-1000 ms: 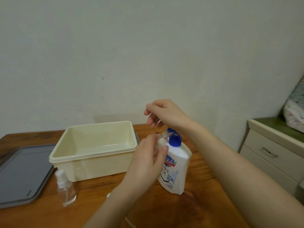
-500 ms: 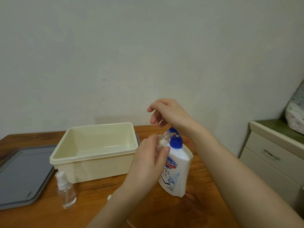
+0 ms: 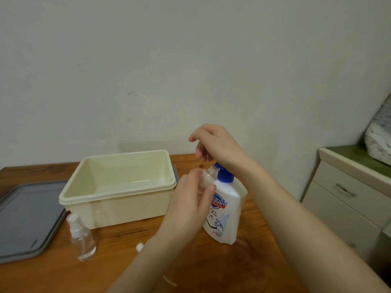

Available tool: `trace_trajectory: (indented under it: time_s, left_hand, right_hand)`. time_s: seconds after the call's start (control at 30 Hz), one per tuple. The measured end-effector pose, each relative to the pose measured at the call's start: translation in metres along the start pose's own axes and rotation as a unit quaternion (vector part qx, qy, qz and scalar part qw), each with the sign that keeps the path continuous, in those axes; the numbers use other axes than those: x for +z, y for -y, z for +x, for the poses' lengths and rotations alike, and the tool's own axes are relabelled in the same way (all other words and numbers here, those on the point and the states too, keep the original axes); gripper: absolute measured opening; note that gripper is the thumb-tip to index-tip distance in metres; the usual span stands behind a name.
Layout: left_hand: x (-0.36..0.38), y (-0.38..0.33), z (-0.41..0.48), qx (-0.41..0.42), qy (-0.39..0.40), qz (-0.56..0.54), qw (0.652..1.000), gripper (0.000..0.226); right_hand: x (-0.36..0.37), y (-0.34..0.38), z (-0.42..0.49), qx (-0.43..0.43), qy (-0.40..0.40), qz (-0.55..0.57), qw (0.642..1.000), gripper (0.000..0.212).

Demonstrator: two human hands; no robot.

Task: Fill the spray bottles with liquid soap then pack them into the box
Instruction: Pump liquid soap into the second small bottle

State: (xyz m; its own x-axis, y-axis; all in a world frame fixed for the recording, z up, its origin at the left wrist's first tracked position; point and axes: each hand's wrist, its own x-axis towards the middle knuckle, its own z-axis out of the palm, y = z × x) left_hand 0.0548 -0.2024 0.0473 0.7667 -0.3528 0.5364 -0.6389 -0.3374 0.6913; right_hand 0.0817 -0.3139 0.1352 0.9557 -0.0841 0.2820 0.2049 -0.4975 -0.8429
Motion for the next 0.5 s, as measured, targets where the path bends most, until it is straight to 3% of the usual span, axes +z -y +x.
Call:
trace_trajectory:
  time_s: [0.5]
  left_hand:
    - [0.003,0.005,-0.003,0.002,-0.006,0.0,1.0,0.035]
  right_hand:
    - [0.004,0.001,-0.002,0.019,0.022,-0.015,0.999,0.019]
